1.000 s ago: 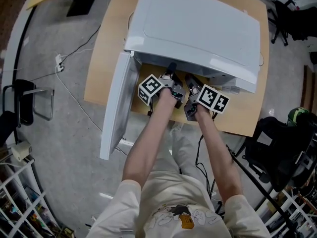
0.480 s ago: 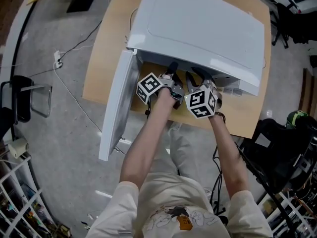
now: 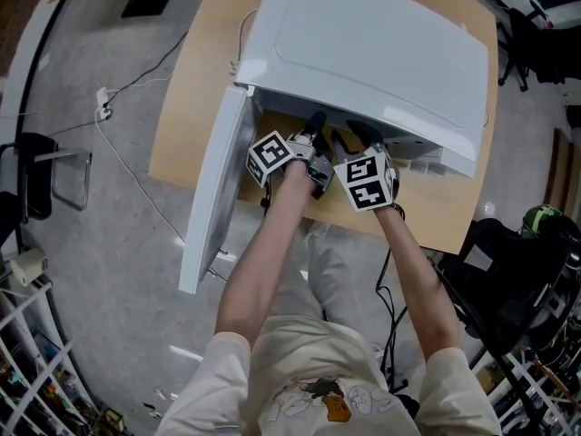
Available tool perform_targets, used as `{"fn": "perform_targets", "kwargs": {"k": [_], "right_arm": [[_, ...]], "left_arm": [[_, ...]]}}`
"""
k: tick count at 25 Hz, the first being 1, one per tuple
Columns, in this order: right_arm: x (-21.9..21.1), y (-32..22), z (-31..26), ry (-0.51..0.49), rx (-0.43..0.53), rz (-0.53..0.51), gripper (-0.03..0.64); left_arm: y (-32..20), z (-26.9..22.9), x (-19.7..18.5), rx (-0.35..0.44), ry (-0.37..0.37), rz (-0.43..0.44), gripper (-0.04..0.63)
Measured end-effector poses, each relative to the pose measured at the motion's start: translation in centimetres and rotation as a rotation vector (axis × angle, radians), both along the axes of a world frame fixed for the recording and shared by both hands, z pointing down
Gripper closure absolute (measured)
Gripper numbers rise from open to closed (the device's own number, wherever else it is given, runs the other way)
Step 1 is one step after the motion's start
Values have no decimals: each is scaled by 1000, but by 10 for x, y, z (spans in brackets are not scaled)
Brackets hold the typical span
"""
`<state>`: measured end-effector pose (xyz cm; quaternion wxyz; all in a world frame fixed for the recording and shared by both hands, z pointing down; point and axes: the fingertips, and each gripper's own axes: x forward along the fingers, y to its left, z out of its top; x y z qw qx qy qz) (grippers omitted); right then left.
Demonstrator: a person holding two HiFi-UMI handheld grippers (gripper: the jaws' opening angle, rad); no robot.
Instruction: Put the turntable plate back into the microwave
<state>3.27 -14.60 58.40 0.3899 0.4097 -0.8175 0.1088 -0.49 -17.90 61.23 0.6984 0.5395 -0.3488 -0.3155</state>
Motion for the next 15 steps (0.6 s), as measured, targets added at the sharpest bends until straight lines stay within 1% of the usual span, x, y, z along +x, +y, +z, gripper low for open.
{"fn": "perform_targets", "kwargs": {"k": [1, 2, 3, 6, 8, 10, 12, 15], "right_arm": [[-3, 3, -4, -144, -71, 103, 483], [-5, 4, -8, -268, -125, 195, 483], [-5, 5, -10, -364, -165, 274, 483], [0, 3, -7, -571, -259, 485, 486], [7, 1, -2, -686, -309, 610, 499], [10, -1, 1, -785, -351, 709, 502], [13, -3, 5, -844, -372, 778, 509], [24, -6, 11, -904, -389, 850, 514]], "left_arm": [[1, -1, -1, 8, 6, -1, 565], [2, -2, 0, 12, 13, 0, 565], [2, -3, 1, 14, 22, 1, 565], [2, -3, 4, 18, 47, 1, 563], [3, -2, 6, 22, 68, -1, 561], [3, -3, 5, 30, 80, 4, 561], [3, -4, 3, 37, 87, 11, 561], [3, -4, 6, 39, 97, 18, 560]]}}
